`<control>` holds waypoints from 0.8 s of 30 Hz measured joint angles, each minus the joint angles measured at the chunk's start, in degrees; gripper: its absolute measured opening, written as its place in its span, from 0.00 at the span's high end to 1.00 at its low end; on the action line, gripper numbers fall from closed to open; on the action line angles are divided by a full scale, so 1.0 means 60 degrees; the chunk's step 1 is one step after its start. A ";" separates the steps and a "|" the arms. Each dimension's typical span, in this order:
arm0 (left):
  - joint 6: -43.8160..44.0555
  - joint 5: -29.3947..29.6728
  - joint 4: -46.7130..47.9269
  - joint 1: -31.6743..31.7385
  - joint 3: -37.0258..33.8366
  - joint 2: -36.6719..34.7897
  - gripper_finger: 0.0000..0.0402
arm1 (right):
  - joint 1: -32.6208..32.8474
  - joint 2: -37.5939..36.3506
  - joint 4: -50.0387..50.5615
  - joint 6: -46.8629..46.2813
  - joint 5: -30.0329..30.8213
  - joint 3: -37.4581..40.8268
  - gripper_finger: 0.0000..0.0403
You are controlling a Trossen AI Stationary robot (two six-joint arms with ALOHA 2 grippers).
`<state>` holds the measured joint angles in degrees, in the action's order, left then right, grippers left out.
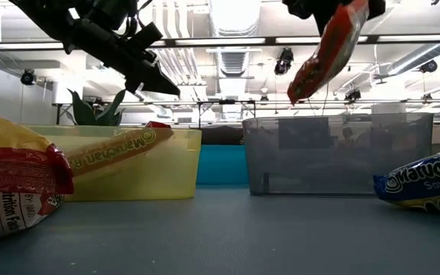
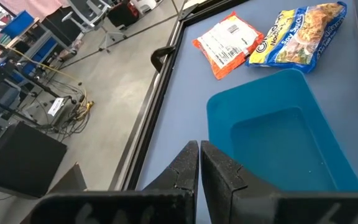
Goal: Sort Maruchan noodles
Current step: Put the orange noodle pack into the black bin
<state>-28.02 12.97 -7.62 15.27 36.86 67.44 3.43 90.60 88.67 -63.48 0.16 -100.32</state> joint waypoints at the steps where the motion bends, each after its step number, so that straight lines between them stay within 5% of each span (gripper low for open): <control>1: 0.0004 -0.0003 0.0007 0.0002 -0.0003 0.0000 1.00 | 0.0060 0.0144 0.0170 0.0010 -0.0127 -0.0140 0.98; 5: 0.0013 -0.0004 0.0011 0.0000 -0.0004 0.0000 1.00 | 0.0307 0.0579 0.0179 0.1132 -0.0193 -0.0317 0.98; 15: 0.0035 -0.0007 0.0056 0.0000 -0.0007 0.0000 1.00 | 0.0977 0.1333 -0.0055 0.3841 0.2607 -0.0273 0.98; 18: 0.0035 -0.0007 0.0076 0.0000 -0.0025 0.0000 1.00 | 0.1130 0.1344 -0.0190 0.5149 0.2726 -0.0273 0.98; 24: 0.0118 -0.0011 0.0074 0.0000 -0.0040 0.0000 1.00 | 0.0999 0.1291 -0.0205 0.3948 0.3229 -0.0269 0.98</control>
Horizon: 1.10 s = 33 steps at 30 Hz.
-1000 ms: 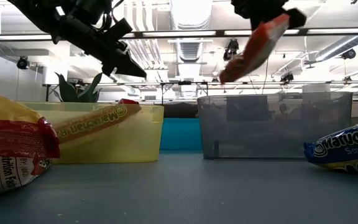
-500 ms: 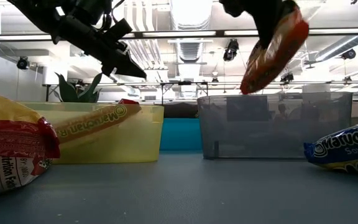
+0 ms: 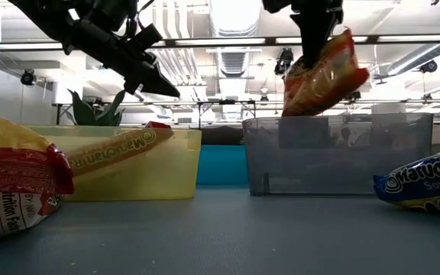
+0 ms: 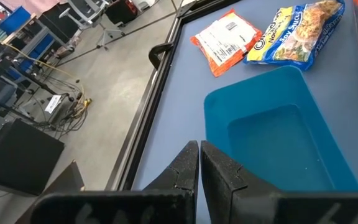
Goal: Sort Maruchan noodles
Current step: Put the orange noodle pack into the black bin
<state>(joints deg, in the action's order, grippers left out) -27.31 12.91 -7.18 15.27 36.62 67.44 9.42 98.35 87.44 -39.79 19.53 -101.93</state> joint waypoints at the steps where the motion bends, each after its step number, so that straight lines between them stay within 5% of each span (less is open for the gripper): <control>1: 0.0046 0.0000 0.0000 0.0000 0.0000 0.0000 1.00 | -0.0018 -0.0001 -0.0002 -0.0205 0.0005 0.0000 0.98; 6: 0.0217 -0.0601 -0.0147 0.0000 0.0000 0.0000 1.00 | 0.0036 -0.0007 0.0049 -0.0087 0.0122 0.0004 0.98; 18: 0.0716 -0.2824 -0.1100 0.0000 -0.0004 0.0000 1.00 | 0.1094 -0.0015 -0.0254 0.0184 0.2261 0.0013 0.98; 25: 0.0751 -0.2834 -0.1235 0.0000 -0.0004 0.0000 1.00 | 0.1969 0.0004 -0.0297 -0.0342 0.2054 0.0424 0.98; 33: 0.0897 -0.2726 -0.1919 0.0000 -0.0004 0.0000 1.00 | 0.2030 0.0004 0.0333 -0.4373 0.0403 0.0510 0.98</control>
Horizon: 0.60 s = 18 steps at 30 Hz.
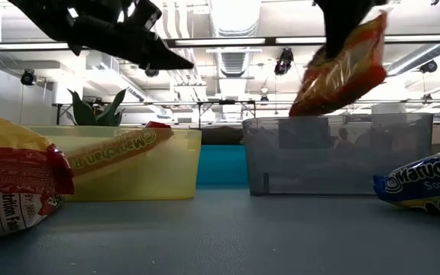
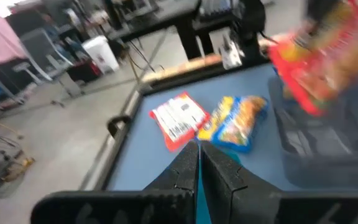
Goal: Sort Maruchan noodles
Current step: Put the orange noodle pack into the black bin
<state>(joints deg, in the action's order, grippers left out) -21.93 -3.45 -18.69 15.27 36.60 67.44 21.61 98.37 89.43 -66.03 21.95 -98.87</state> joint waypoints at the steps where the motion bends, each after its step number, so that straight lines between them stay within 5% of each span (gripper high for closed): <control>1: -0.0004 0.0148 -0.0171 0.0000 0.0000 0.0000 1.00 | -0.0006 0.0000 -0.0044 -0.0281 -0.0493 0.0000 0.98; 5: -0.0016 0.0700 -0.0687 0.0000 0.0000 0.0000 1.00 | -0.0106 0.0085 0.0098 -0.1465 -0.1778 0.0011 0.98; 18: -0.0044 0.0967 -0.0769 0.0000 0.0000 -0.0004 1.00 | -0.0909 0.0118 0.0090 -0.2289 -0.1912 0.0018 0.98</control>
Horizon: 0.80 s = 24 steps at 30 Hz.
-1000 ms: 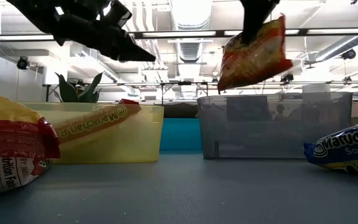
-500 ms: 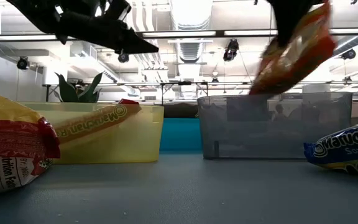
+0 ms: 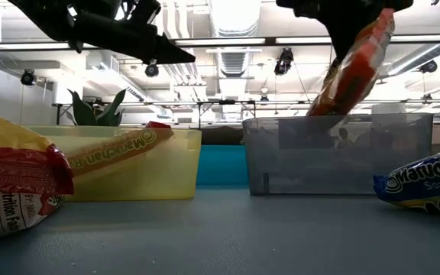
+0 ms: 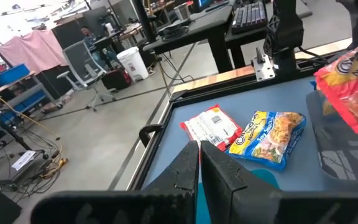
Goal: Sort Maruchan noodles
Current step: Put the orange noodle pack into the black bin
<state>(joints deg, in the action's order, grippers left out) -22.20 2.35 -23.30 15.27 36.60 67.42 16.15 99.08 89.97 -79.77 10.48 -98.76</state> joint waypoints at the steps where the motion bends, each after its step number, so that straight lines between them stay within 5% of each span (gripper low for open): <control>1: 0.0006 0.0000 -0.0034 0.0000 0.0000 0.0000 1.00 | -0.0047 0.0002 0.0003 0.0196 -0.0002 0.0000 0.98; 14: 0.0075 0.0004 -0.0081 0.0000 0.0000 0.0000 1.00 | -0.0432 0.0002 0.0005 0.2767 0.0878 0.0275 0.98; 19: 0.0295 -0.0109 -0.0031 0.0000 0.0000 0.0000 1.00 | -0.0424 0.0002 0.0018 0.2301 0.0969 0.0644 0.98; 24: 0.0964 -0.2685 -0.0283 -0.0002 0.0000 0.0000 1.00 | -0.0328 -0.0044 0.0003 0.2205 0.1499 0.0596 0.98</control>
<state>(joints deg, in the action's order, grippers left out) -16.41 -13.76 -25.00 15.26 36.60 67.42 14.18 98.81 89.99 -66.54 19.48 -95.18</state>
